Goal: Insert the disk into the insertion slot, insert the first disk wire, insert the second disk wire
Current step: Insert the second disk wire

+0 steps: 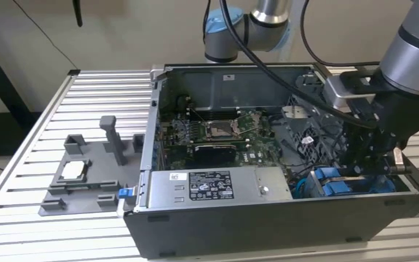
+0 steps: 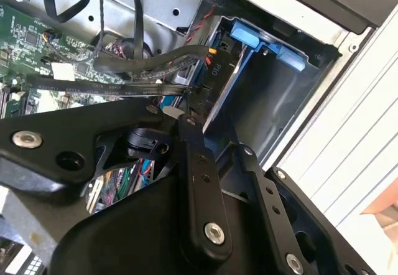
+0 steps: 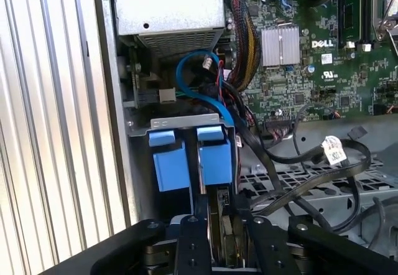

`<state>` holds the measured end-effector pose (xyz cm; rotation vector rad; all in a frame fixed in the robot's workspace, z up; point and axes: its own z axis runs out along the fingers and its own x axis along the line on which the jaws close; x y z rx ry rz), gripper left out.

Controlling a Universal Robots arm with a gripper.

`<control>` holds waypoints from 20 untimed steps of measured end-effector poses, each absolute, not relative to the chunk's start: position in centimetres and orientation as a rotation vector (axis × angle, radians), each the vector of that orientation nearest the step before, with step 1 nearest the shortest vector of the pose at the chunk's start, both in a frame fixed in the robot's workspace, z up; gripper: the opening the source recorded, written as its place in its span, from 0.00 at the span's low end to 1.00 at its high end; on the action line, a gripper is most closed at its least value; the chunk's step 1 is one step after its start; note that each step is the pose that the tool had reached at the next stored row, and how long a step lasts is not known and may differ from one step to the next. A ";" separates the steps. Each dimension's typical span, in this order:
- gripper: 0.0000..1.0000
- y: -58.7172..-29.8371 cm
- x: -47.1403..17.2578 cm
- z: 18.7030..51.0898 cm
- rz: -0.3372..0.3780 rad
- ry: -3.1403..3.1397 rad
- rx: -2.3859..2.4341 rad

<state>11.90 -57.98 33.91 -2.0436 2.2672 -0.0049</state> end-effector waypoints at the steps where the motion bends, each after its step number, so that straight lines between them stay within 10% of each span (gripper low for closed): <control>1: 0.30 -58.0 11.9 34.0 -0.005 2.268 -2.043; 20: 0.30 -57.9 11.6 34.9 0.019 2.260 -2.019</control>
